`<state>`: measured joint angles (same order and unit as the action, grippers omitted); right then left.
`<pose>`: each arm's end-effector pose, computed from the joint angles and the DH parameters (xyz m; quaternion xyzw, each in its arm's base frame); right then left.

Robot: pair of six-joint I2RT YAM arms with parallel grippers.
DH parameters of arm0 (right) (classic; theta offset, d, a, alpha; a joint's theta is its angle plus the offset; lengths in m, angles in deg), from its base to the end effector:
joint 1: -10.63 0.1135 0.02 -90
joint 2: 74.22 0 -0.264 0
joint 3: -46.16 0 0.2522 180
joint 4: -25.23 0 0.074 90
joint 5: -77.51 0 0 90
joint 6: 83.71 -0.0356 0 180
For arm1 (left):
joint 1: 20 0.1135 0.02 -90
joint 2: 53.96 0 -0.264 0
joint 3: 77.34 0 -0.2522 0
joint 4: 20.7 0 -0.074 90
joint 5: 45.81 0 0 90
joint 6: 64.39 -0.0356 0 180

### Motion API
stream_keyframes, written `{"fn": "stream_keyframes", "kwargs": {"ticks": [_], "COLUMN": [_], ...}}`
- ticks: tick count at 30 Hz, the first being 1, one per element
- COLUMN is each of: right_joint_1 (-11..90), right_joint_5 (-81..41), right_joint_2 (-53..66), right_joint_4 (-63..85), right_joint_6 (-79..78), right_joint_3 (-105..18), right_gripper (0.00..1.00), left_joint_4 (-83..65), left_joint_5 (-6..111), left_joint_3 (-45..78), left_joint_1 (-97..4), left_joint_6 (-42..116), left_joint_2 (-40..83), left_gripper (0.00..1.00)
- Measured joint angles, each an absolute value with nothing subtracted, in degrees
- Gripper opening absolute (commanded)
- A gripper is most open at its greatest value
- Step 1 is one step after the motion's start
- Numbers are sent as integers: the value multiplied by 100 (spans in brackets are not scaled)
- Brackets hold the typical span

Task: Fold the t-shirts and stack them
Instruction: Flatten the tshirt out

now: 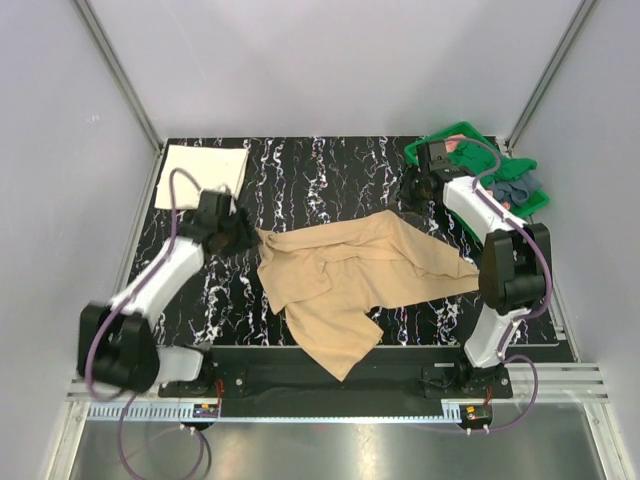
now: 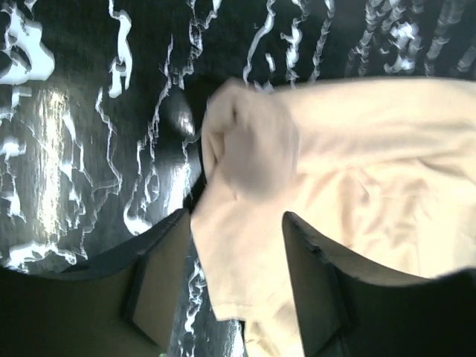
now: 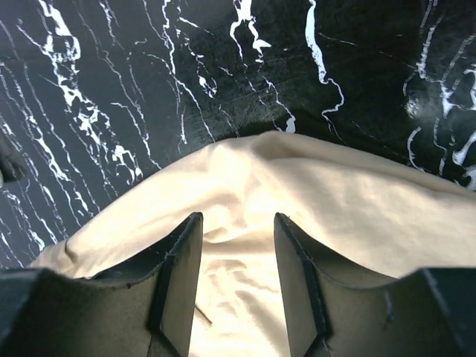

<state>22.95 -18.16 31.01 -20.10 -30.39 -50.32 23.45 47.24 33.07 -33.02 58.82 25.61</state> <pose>0.3928 0.0894 0.2412 0.1855 0.9319 0.1705 0.2607 0.2770 -0.0660 0.2407 -0.1586 0.9378 -0.1441 0.2732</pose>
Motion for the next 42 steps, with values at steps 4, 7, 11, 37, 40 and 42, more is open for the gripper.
{"fn": "stream_keyframes", "kwargs": {"ticks": [4, 7, 11, 37, 40, 42], "right_joint_1": [2295, 2295, 2295, 2295, 2295, 2295], "right_joint_5": [-1768, -1775, -1777, -1762, -1760, -1757], "right_joint_2": [2699, 2426, 2144, 1274, 1274, 1274], "right_joint_4": [-2010, -2015, -2041, -2131, -2131, -2131], "right_joint_6": [-3052, -3081, -3107, -3157, -3162, -3164], "right_joint_3": [-4757, -4488, -4173, -3765, -3762, -3762], "right_gripper": [50, 51, 50, 51, 51, 51], "left_joint_4": [1958, 1862, 1889, 2765, 2817, 2846], "left_joint_5": [4875, 4967, 4855, 4025, 3985, 3972], "left_joint_3": [4605, 5252, 5728, 5589, 5492, 5385], "left_joint_1": [-3407, -3634, -4277, -5203, -5232, -5254], "left_joint_6": [6424, 6946, 7766, 10395, 10417, 10424], "left_joint_2": [1217, 1055, 961, 1743, 1857, 1990], "left_gripper": [35, 34, 38, 31, 31, 31]}}
